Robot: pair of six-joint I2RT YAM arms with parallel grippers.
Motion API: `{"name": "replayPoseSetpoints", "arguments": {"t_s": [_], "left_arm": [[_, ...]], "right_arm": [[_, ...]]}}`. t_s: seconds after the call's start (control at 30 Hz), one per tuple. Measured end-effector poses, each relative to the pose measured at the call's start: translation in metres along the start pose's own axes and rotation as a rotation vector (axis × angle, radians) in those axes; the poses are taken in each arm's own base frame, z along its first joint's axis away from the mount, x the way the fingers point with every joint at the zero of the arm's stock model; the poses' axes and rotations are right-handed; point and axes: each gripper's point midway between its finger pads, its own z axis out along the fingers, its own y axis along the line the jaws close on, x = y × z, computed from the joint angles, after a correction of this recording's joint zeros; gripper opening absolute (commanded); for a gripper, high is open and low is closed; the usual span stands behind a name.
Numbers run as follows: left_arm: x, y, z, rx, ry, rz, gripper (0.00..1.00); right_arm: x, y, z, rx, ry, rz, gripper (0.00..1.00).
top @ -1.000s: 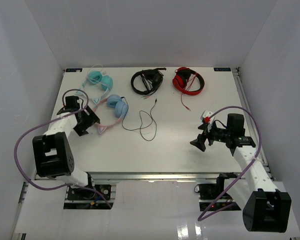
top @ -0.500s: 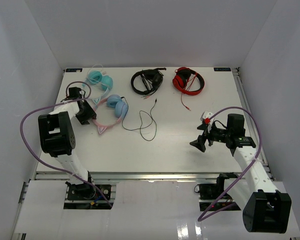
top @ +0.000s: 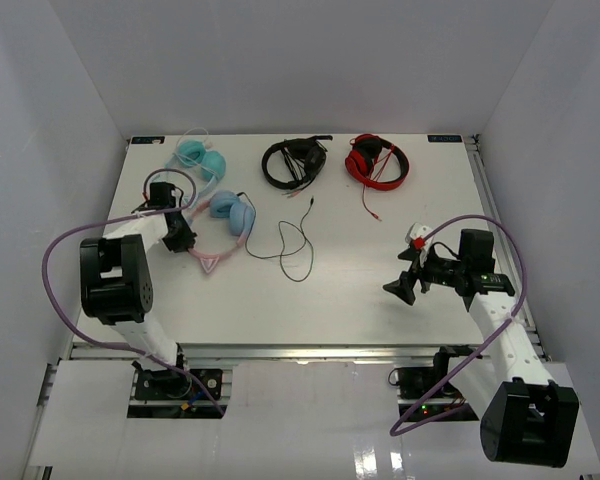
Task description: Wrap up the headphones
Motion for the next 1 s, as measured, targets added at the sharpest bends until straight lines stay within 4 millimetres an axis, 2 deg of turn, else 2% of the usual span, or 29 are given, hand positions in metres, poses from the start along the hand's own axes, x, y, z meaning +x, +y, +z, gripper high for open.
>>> {"name": "replayPoseSetpoints", "arguments": {"t_s": [0.1,0.13,0.23,0.3,0.4,0.5,0.57,0.6,0.7,0.83,1.0], "left_arm": [[0.023,-0.014,-0.026,0.018,-0.003,0.104,0.0],[0.027,-0.025,-0.039,0.042,-0.018,0.155,0.0],[0.037,-0.07,-0.087,0.16,-0.101,0.317,0.0],[0.042,-0.104,-0.121,0.269,-0.153,0.391,0.0],[0.041,-0.149,-0.172,0.412,-0.207,0.461,0.0],[0.037,-0.192,-0.217,0.524,-0.248,0.496,0.0],[0.034,-0.216,-0.243,0.588,-0.274,0.507,0.0],[0.034,-0.227,-0.254,0.619,-0.282,0.513,0.0],[0.042,-0.251,-0.281,0.685,-0.275,0.538,0.0],[0.049,-0.281,-0.304,0.749,-0.257,0.553,0.0],[0.045,-0.301,-0.327,0.806,-0.245,0.536,0.0]], "right_arm": [[0.002,0.014,-0.003,-0.056,-0.008,-0.074,0.96],[0.003,0.021,-0.005,-0.084,-0.009,-0.122,0.96],[-0.001,0.04,-0.013,-0.145,-0.028,-0.29,0.98],[-0.011,0.046,-0.018,-0.154,-0.052,-0.386,0.98],[-0.038,0.046,-0.026,-0.147,-0.107,-0.508,0.98],[-0.077,0.037,-0.033,-0.121,-0.176,-0.6,0.98],[-0.097,0.03,-0.036,-0.106,-0.212,-0.632,0.9],[-0.106,0.027,-0.038,-0.1,-0.229,-0.64,0.9],[-0.124,0.023,-0.036,-0.11,-0.281,-0.594,0.9],[-0.134,0.021,-0.028,-0.148,-0.316,-0.521,0.9],[-0.143,0.023,-0.015,-0.215,-0.361,-0.463,0.9]]}}
